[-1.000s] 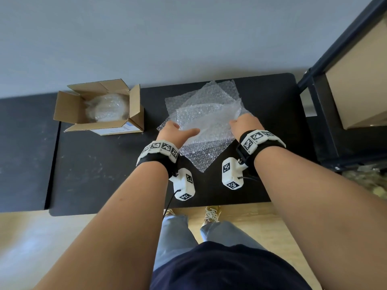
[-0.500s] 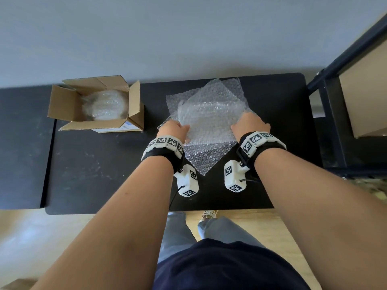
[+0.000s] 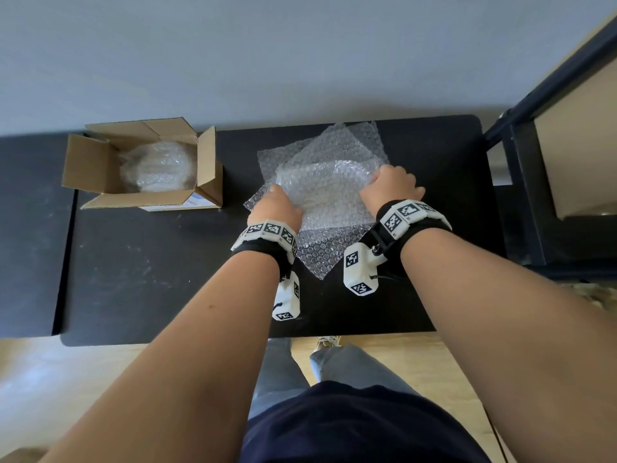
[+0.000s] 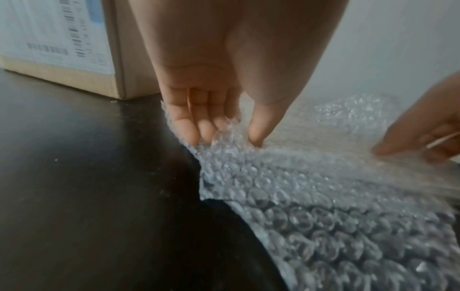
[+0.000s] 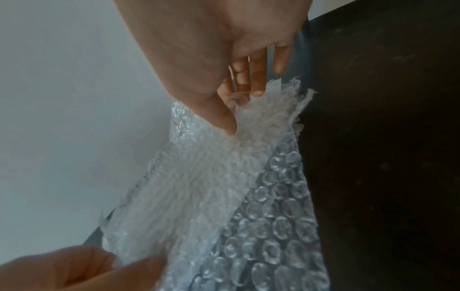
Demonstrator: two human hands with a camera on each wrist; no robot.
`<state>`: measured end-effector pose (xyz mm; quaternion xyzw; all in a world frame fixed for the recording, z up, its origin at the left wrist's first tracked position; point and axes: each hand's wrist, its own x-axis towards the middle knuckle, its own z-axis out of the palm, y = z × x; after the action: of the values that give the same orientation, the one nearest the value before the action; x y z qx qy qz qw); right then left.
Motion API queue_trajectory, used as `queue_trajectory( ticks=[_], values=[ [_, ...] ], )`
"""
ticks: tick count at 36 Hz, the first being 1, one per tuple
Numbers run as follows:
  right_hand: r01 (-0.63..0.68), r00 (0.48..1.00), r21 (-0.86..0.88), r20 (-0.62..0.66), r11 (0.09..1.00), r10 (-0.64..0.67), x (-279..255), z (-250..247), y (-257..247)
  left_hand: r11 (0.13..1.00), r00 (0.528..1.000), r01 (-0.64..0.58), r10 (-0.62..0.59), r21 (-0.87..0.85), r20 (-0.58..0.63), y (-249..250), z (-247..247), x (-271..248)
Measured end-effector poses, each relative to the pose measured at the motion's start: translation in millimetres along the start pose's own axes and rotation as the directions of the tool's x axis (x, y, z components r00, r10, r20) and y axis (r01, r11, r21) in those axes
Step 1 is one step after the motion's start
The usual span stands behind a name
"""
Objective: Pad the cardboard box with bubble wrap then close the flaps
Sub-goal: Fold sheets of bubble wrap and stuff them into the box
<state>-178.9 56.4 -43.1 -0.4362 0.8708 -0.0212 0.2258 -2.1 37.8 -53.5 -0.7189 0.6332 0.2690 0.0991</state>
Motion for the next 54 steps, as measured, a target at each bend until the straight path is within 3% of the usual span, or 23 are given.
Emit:
queue_trajectory(
  ticks=[7,13,23,27,31,34,39,42,47,54],
  values=[
    [0.030,0.998,0.074,0.055,0.997,-0.034,-7,-10,-4,0.977,0.950,-0.149,0.184,0.152,-0.251,-3,-4,-8],
    [0.080,0.989,0.119,0.112,0.990,-0.093,-17,-28,-8,0.966,0.934,-0.249,0.258,0.069,-0.247,3,-23,-10],
    [0.104,0.994,0.353,0.006,0.930,-0.113,-22,-65,-25,0.934,0.986,-0.162,0.142,-0.320,-0.086,-2,-68,-26],
    [0.089,0.996,0.416,-0.008,0.905,-0.094,-24,-80,-37,0.779,0.987,-0.153,0.095,-0.609,-0.126,-11,-88,-32],
    [0.099,0.994,0.425,-0.003,0.900,-0.108,-28,-87,-58,0.658,0.990,-0.140,0.074,-0.740,-0.122,-20,-111,-41],
    [0.111,0.993,0.490,-0.010,0.865,-0.121,-37,-89,-78,0.701,0.970,-0.191,0.029,-0.687,-0.241,-27,-124,-41],
    [0.160,0.987,0.569,-0.081,0.807,-0.139,-58,-83,-113,0.695,0.924,-0.182,-0.120,-0.696,-0.363,-54,-145,-38],
    [0.203,0.979,0.596,-0.106,0.777,-0.175,-70,-76,-136,0.769,0.906,-0.157,-0.137,-0.619,-0.400,-78,-158,-40],
    [0.261,0.965,0.544,-0.145,0.798,-0.217,-93,-58,-171,0.859,0.919,-0.103,-0.112,-0.502,-0.379,-126,-170,-37],
    [0.440,0.898,0.214,-0.105,0.872,-0.428,-119,-24,-218,0.939,0.963,0.022,-0.113,-0.344,-0.246,-179,-186,-23]
  ],
)
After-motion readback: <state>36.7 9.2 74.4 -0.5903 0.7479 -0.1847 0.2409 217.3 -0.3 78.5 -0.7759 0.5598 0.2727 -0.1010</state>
